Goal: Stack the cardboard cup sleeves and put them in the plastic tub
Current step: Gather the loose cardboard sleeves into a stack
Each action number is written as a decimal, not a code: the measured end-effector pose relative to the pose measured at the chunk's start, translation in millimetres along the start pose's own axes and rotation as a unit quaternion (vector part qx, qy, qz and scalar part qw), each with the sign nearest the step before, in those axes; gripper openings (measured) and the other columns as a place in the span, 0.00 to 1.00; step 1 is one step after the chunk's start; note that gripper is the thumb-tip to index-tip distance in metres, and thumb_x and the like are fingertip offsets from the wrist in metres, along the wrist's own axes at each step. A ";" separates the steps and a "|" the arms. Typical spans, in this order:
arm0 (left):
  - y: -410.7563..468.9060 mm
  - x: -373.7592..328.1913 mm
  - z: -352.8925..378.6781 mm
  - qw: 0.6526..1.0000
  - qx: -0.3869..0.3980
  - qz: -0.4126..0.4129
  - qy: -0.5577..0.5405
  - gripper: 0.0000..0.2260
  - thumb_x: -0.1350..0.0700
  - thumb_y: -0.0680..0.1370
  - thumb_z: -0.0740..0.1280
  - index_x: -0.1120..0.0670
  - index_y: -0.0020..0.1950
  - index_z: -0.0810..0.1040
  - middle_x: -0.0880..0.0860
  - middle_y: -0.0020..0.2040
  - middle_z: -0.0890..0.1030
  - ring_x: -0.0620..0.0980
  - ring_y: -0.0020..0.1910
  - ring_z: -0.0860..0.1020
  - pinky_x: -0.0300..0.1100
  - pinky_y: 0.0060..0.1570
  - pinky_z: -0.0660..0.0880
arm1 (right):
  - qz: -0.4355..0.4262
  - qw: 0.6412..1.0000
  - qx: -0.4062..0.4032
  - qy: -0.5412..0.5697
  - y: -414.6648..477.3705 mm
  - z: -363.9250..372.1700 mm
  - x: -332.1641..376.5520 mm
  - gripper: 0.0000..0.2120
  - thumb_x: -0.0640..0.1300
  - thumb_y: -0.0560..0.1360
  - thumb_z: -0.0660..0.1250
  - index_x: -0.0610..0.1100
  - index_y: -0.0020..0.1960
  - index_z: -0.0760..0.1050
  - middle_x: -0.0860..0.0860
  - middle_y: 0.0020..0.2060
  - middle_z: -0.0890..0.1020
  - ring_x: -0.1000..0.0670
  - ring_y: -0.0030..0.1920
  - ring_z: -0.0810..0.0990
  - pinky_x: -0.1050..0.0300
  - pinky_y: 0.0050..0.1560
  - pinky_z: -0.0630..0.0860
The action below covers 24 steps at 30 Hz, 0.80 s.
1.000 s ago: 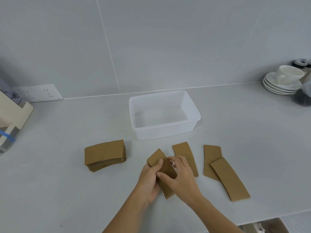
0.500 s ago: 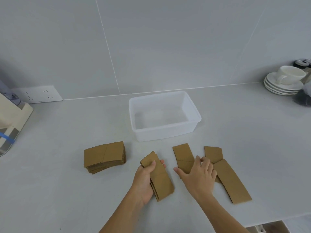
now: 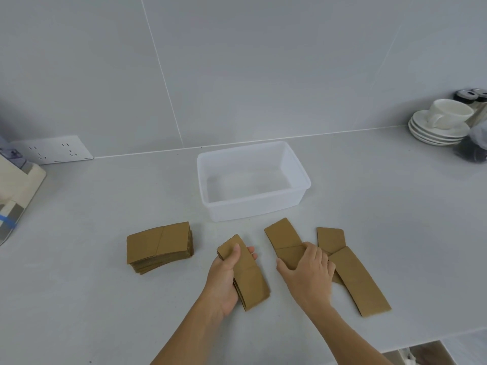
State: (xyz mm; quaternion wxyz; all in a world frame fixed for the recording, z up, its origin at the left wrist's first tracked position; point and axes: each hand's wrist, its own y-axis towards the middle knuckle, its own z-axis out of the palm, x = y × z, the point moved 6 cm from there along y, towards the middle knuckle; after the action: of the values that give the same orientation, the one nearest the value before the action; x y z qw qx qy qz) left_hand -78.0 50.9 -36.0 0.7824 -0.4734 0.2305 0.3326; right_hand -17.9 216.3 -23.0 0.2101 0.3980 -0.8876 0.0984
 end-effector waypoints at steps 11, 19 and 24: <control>-1.3 -3.7 15.7 1.000 0.000 -0.015 -0.007 0.31 0.34 0.63 0.63 0.55 0.54 0.79 0.56 0.47 0.86 0.54 0.45 0.84 0.45 0.35 0.80 | -0.042 0.979 0.037 0.198 -17.9 -12.8 33.5 0.31 0.59 0.67 0.67 0.45 0.64 0.64 0.53 0.56 0.73 0.58 0.53 0.63 0.54 0.64 0.65; -2.8 -0.9 27.3 0.998 0.040 -0.013 -0.045 0.30 0.42 0.63 0.71 0.60 0.57 0.78 0.58 0.47 0.84 0.55 0.44 0.84 0.46 0.37 0.81 | -0.113 0.978 0.075 0.159 -36.6 -3.4 46.7 0.30 0.59 0.66 0.66 0.46 0.62 0.65 0.54 0.54 0.73 0.54 0.53 0.69 0.60 0.59 0.68; -3.3 0.1 29.8 0.997 0.019 -0.019 -0.066 0.27 0.44 0.67 0.70 0.61 0.59 0.78 0.59 0.51 0.83 0.54 0.44 0.83 0.44 0.35 0.80 | -0.134 0.972 0.102 0.163 -31.5 -0.2 42.6 0.30 0.60 0.66 0.66 0.47 0.63 0.65 0.54 0.56 0.72 0.54 0.56 0.70 0.59 0.60 0.68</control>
State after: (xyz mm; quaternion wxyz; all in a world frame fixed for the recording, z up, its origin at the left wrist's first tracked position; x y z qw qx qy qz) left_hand -74.1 76.4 -20.9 0.8109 -0.4395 0.1760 0.3440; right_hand -19.6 167.1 -3.4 0.3215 0.5113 -0.7653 0.2224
